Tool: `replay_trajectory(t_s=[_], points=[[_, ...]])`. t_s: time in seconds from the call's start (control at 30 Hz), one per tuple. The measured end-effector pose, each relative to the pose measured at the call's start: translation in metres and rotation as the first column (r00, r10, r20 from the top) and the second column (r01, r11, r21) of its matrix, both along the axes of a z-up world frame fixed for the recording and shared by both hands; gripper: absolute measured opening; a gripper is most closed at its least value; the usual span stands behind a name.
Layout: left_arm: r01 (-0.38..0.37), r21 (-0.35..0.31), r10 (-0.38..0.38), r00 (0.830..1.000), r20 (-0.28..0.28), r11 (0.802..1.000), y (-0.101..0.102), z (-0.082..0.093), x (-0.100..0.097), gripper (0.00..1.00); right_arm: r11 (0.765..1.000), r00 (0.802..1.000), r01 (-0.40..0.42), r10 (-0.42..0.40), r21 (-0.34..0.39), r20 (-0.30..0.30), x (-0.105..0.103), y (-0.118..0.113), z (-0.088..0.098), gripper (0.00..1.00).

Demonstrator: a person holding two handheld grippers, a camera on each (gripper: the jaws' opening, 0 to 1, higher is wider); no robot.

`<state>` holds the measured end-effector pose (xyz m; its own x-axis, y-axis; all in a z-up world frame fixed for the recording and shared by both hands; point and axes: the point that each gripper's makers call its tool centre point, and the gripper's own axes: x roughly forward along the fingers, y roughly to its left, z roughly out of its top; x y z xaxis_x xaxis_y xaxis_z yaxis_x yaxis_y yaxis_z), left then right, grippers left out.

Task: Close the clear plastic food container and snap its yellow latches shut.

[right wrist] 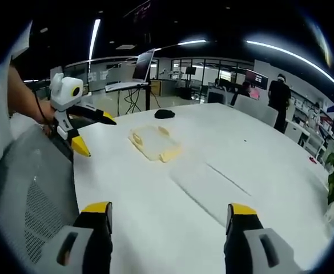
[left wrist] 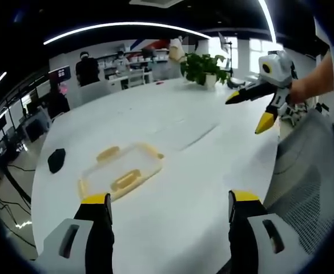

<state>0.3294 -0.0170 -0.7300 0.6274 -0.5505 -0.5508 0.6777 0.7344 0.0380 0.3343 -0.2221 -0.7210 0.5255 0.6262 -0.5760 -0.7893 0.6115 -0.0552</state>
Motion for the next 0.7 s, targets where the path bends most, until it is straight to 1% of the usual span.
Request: replay_trajectory(t_s=[0.2, 0.5, 0.7], points=[[0.007, 0.006, -0.007, 1.0, -0.003, 1.0, 0.0, -0.001, 0.002, 0.82, 1.0, 1.0, -0.009, 0.009, -0.002, -0.003, 0.003, 0.002, -0.002, 0.8], [0.013, 0.012, -0.013, 1.0, -0.002, 1.0, 0.003, -0.001, 0.013, 0.81, 1.0, 1.0, -0.022, 0.022, -0.006, -0.003, 0.012, 0.004, -0.002, 0.79], [0.024, 0.011, -0.023, 1.0, -0.013, 1.0, 0.003, -0.003, 0.017, 0.81, 1.0, 1.0, -0.028, 0.028, -0.011, -0.01, 0.015, 0.004, -0.004, 0.78]])
